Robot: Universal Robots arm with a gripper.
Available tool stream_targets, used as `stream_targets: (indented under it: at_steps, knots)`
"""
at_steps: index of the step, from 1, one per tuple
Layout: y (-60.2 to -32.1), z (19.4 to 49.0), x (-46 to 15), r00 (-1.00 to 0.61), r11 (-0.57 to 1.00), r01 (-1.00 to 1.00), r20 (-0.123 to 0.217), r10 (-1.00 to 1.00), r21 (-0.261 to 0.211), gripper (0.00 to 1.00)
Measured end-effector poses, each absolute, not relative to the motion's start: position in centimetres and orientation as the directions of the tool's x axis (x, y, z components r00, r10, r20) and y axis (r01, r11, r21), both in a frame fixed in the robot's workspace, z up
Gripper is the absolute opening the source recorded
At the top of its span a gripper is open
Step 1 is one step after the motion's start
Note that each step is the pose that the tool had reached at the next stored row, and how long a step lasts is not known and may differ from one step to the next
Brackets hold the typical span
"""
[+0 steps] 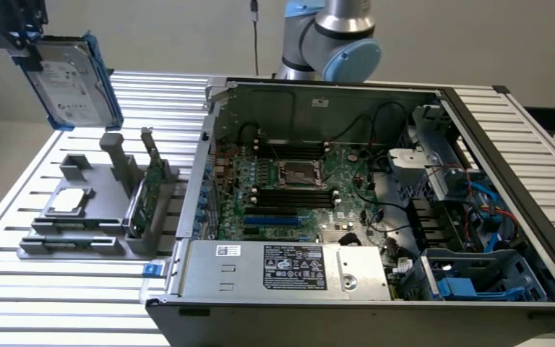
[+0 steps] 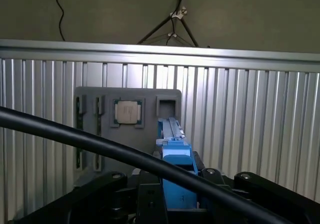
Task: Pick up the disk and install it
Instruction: 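Pick up the disk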
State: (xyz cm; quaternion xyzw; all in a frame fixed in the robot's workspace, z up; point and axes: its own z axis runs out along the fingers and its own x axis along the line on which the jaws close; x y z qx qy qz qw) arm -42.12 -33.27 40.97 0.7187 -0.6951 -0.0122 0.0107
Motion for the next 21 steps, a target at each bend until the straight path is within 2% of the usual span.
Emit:
stream_targets:
  at_steps: [21]
  knots:
    - [-34.4, 45.9, -33.3, 0.034, -0.034, -0.999, -0.003, -0.999, 0.032, 0.33]
